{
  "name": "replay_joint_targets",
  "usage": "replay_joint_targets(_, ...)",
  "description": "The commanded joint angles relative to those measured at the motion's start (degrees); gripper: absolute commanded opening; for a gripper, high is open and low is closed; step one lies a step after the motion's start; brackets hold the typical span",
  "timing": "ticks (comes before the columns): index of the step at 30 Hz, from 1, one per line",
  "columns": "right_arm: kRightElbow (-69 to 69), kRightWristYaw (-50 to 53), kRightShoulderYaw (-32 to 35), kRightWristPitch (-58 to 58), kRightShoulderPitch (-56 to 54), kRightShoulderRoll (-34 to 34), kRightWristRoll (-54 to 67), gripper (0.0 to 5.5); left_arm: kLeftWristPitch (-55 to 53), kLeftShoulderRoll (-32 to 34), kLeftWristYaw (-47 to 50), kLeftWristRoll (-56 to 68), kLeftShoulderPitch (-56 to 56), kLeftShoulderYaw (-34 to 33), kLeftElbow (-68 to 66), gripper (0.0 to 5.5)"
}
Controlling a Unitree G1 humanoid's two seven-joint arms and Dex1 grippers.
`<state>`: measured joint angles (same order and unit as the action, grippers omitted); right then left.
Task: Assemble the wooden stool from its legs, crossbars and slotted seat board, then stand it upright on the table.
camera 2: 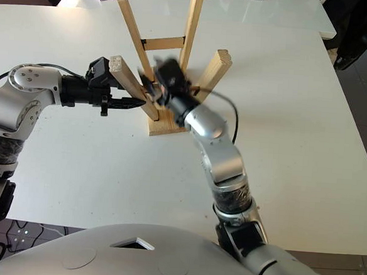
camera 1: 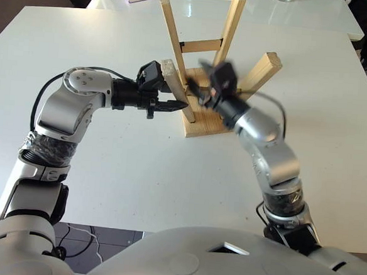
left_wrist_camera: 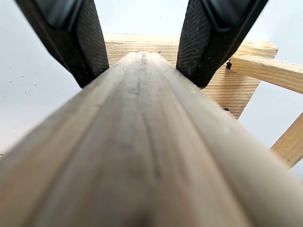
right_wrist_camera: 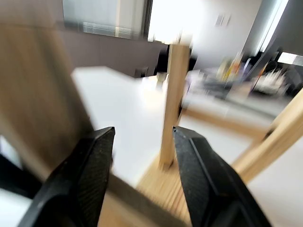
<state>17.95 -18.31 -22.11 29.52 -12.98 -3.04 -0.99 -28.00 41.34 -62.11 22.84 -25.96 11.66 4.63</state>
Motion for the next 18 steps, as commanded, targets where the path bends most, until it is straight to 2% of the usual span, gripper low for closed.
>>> replay_joint_targets(1, -15.05, -1.42, -5.11, -1.51, 4.51, -4.20, -3.85, 2.24, -3.47, -0.38, -0.60, -2.60, 2.04, 4.06, -1.90, 2.04)
replay_joint_targets(5, -14.79, -2.29, -4.08, -3.63, 5.59, -3.19, -1.67, 2.24, -2.95, -0.78, -0.62, -3.18, 1.47, 4.64, -2.24, 2.04)
replay_joint_targets(11, 3.72, -5.18, 2.84, -7.76, 1.39, 1.57, 12.11, 2.24, -1.34, -0.03, -0.47, -4.60, 4.01, 5.43, -2.11, 2.04)
replay_joint_targets(13, 11.57, -3.37, 8.45, -4.88, -3.33, 4.04, 20.14, 2.24, -1.21, 0.19, -0.24, -4.60, 4.68, 5.22, -1.88, 2.04)
replay_joint_targets(15, 16.92, 0.48, 17.28, -1.65, -10.49, 4.47, 29.21, 2.24, -1.23, 0.40, -0.06, -4.48, 5.21, 5.03, -1.54, 2.04)
replay_joint_targets(16, 17.87, 2.44, 22.17, -0.64, -13.71, 3.24, 32.52, 2.24, -1.26, 0.46, -0.05, -4.42, 5.29, 4.99, -1.46, 2.04)
replay_joint_targets(18, 13.92, 5.10, 33.90, -0.74, -17.94, -4.36, 33.23, 2.24, -1.55, 0.65, 0.23, -4.13, 5.77, 4.66, -0.82, 2.04)
